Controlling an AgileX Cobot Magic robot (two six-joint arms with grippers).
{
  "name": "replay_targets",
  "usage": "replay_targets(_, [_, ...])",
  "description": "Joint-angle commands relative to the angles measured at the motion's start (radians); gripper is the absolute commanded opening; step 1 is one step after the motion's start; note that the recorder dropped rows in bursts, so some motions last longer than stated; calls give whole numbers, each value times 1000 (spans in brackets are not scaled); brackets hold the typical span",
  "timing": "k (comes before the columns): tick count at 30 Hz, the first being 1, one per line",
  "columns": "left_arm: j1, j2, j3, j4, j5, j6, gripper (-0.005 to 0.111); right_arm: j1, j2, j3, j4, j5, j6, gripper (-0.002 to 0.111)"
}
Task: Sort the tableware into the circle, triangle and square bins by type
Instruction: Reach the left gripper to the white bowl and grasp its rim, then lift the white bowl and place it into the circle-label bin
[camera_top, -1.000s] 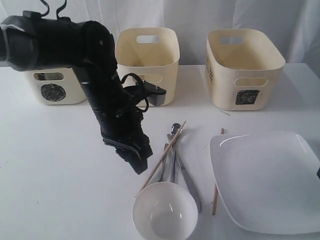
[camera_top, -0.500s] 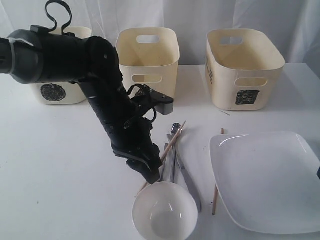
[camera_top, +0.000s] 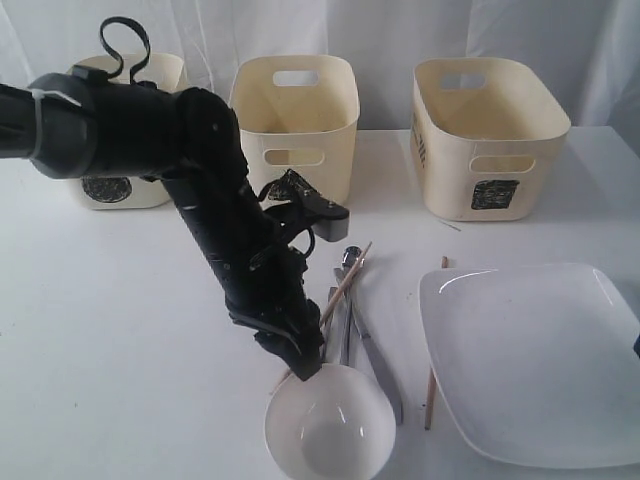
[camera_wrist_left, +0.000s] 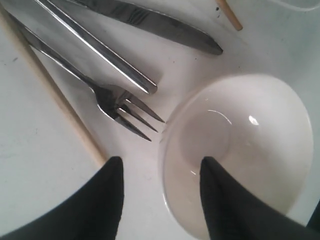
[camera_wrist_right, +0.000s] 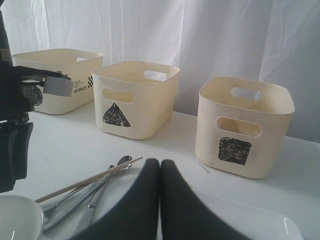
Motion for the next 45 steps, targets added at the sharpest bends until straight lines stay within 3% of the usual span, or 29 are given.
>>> replay_targets(1, [-5, 2, 44, -35, -14, 22, 52, -6, -3, 5, 2, -9, -3, 0])
replay_targets(13, [-5, 2, 152, -99, -117, 74, 50, -6, -3, 5, 2, -9, -3, 0])
replay_targets(16, [-5, 2, 154, -99, -146, 74, 39, -6, -3, 5, 2, -9, -3, 0])
replay_targets(21, [-5, 2, 152, -99, -171, 74, 0, -6, -3, 5, 2, -9, -3, 0])
replay_targets(28, [5, -117, 149, -79, -147, 62, 0, -6, -3, 5, 2, -9, -3, 0])
replay_targets(31, [15, -258, 88, 183, -147, -44, 0, -6, -3, 5, 2, -9, -3, 0])
replay_targets(33, [64, -316, 32, 415, -159, -167, 0, -6, -3, 5, 2, -9, -3, 0])
replay_targets(35, [166, -325, -34, 595, -212, -290, 0, -6, -3, 5, 2, -9, -3, 0])
replay_targets(38, [357, -325, -85, 593, -391, -381, 0, -6, -3, 5, 2, -9, -3, 0])
replay_targets(41, [452, -316, -92, 593, -558, -423, 0, -6, -3, 5, 2, -9, -3, 0])
replay_targets(42, [511, -290, -104, 593, -660, -442, 0, -6, -3, 5, 2, -9, -3, 0])
replay_targets(45, [596, -204, -152, 593, -708, -506, 0, -6, -3, 5, 2, -9, -3, 0])
